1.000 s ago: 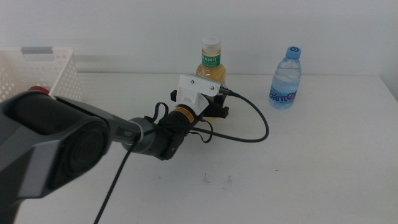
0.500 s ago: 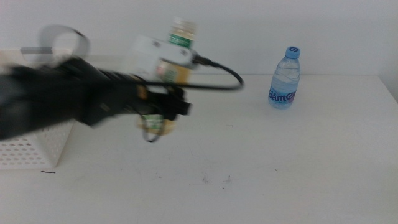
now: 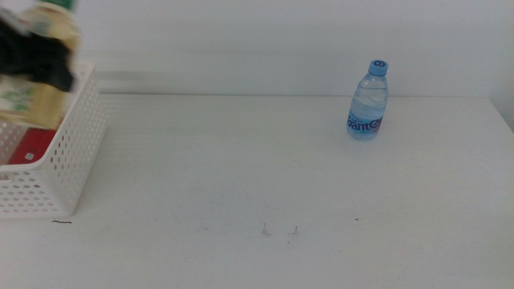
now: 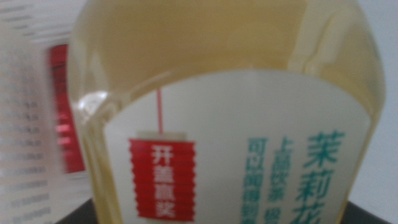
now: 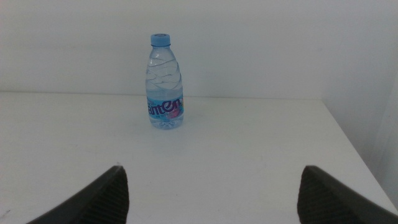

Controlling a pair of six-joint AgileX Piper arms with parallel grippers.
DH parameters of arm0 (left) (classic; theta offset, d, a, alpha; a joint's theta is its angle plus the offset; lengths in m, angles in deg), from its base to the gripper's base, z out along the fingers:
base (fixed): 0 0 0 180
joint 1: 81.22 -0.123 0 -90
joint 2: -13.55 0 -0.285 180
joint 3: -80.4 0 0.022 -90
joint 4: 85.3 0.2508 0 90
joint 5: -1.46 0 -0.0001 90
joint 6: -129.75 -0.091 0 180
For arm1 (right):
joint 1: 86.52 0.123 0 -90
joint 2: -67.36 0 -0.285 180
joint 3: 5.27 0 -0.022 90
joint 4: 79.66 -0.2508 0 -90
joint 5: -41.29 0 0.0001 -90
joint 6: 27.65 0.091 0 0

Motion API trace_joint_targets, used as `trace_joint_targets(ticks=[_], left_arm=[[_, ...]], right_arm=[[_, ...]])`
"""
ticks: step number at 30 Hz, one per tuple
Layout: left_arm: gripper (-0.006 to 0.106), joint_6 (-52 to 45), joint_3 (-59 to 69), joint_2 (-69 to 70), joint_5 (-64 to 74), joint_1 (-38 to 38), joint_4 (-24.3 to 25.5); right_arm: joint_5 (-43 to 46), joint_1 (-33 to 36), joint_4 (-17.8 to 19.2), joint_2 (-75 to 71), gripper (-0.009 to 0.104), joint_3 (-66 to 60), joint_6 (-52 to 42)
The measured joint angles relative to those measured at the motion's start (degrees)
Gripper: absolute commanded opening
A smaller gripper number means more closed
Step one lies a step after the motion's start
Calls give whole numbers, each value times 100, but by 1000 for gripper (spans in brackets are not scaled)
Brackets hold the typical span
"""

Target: Use arms to grab the bottles and put them into the dustbin to the left of the table.

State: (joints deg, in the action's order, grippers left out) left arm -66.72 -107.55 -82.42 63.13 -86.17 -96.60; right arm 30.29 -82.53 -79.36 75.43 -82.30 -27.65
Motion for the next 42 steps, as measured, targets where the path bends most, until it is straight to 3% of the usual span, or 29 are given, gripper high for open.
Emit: trace_joint_targets(ticks=[6, 15, 36, 37, 38, 42], left_arm=[[-2, -164, -829, -1061, 321, -743, 10], [-2, -287, -1295, -2463, 419, -977, 10], [-2, -538, -1345, -2746, 890, -989, 200], [10, -538, -1345, -2746, 902, -989, 200], [42, -551, -1345, -2746, 902, -989, 200], [83, -673, -1345, -2746, 902, -989, 200]], right_arm=[[0, 0, 0, 0, 86, 0, 0], [0, 0, 0, 0, 86, 0, 0], [0, 0, 0, 0, 86, 0, 0], [0, 0, 0, 0, 86, 0, 0], [0, 0, 0, 0, 86, 0, 0], [0, 0, 0, 0, 86, 0, 0]])
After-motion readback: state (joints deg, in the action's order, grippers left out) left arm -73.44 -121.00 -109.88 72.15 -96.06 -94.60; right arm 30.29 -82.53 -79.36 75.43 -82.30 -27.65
